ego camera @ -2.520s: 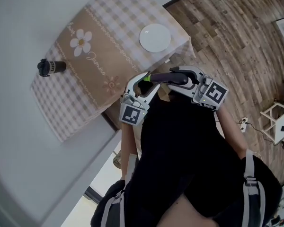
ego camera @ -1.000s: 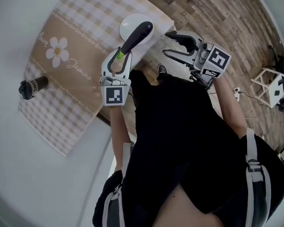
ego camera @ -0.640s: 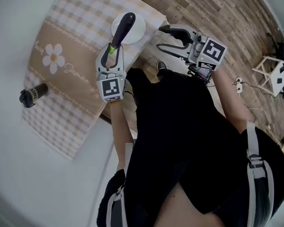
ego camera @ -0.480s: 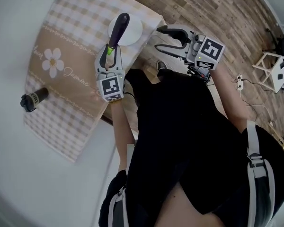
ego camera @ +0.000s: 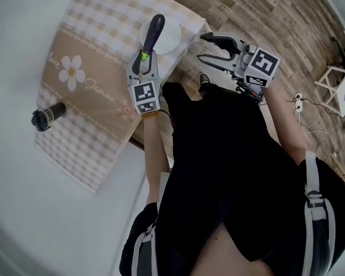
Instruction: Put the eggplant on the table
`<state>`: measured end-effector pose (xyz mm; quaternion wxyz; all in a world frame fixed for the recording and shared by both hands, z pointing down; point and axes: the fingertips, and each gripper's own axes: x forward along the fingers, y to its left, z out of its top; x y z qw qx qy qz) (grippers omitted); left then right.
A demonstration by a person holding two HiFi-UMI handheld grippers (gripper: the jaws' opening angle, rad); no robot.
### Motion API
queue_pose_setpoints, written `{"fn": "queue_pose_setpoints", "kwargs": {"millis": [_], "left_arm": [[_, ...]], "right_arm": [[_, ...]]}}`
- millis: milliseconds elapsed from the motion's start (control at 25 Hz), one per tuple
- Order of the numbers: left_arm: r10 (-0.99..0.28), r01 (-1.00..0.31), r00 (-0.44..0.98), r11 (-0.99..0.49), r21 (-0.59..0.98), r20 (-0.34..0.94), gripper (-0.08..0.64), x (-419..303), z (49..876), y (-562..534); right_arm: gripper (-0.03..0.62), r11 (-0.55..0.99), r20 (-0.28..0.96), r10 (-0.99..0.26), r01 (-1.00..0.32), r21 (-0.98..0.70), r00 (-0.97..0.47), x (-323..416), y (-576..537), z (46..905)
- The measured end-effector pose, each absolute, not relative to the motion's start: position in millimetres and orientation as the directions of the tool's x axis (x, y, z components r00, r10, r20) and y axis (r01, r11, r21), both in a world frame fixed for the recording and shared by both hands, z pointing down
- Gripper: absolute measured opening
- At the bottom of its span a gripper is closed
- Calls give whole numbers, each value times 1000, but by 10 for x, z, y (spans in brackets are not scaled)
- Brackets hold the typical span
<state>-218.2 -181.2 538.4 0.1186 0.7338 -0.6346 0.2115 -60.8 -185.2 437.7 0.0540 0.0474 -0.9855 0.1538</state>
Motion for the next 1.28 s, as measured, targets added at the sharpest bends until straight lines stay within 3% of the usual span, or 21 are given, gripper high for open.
{"fn": "queue_pose_setpoints", "kwargs": {"millis": [1280], "left_arm": [[-791,-988,105,-150,-24,603,144,-2136,5953,-1920]], "right_arm": [[224,941,177,-98,-149,-304,-979,-485,-1833,4562]]}}
